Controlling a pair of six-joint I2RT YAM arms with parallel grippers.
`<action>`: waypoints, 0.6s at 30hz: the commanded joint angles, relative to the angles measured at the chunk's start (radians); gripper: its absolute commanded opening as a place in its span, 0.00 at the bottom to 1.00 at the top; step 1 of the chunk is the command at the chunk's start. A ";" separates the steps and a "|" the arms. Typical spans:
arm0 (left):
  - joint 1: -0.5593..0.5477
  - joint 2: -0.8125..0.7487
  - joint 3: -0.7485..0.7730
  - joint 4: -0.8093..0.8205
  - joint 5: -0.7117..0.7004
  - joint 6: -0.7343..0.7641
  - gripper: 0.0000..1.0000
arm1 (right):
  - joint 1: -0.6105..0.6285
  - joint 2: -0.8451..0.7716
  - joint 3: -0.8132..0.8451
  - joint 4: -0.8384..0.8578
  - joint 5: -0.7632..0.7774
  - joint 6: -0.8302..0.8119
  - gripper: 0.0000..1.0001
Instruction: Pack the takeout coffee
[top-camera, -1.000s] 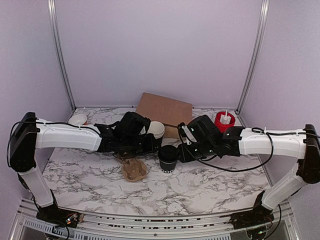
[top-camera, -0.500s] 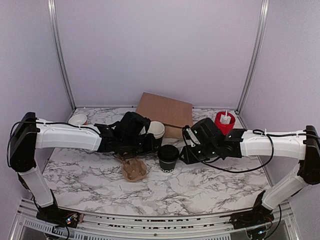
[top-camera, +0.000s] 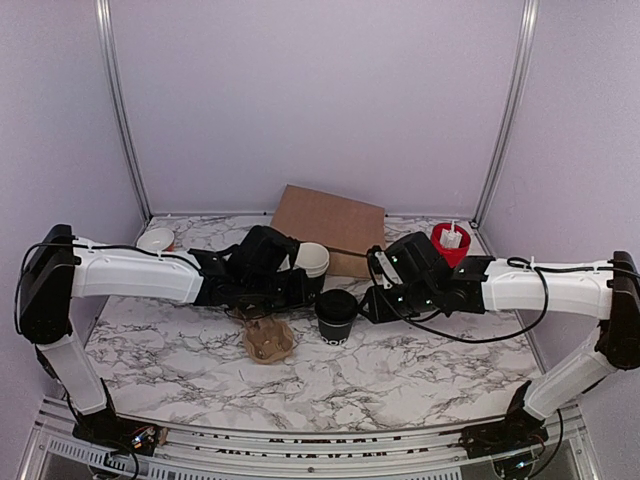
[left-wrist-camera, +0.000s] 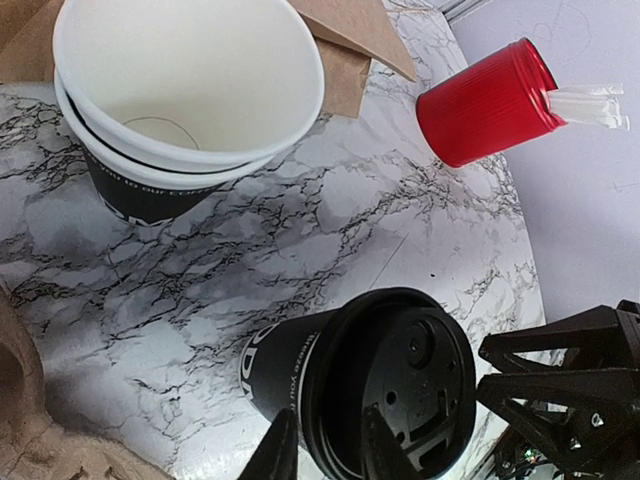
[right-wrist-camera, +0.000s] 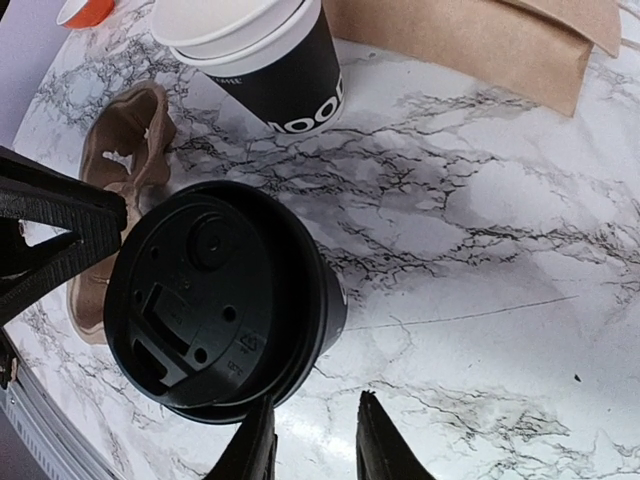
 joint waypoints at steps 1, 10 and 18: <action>0.005 -0.011 -0.026 -0.009 -0.024 -0.014 0.24 | -0.008 -0.010 0.009 0.032 -0.011 0.004 0.27; 0.008 -0.014 -0.038 -0.001 -0.017 -0.018 0.24 | -0.011 0.008 0.009 0.037 -0.017 0.000 0.28; 0.007 0.008 -0.032 0.003 0.012 -0.015 0.24 | -0.012 0.029 0.005 0.059 -0.020 -0.001 0.28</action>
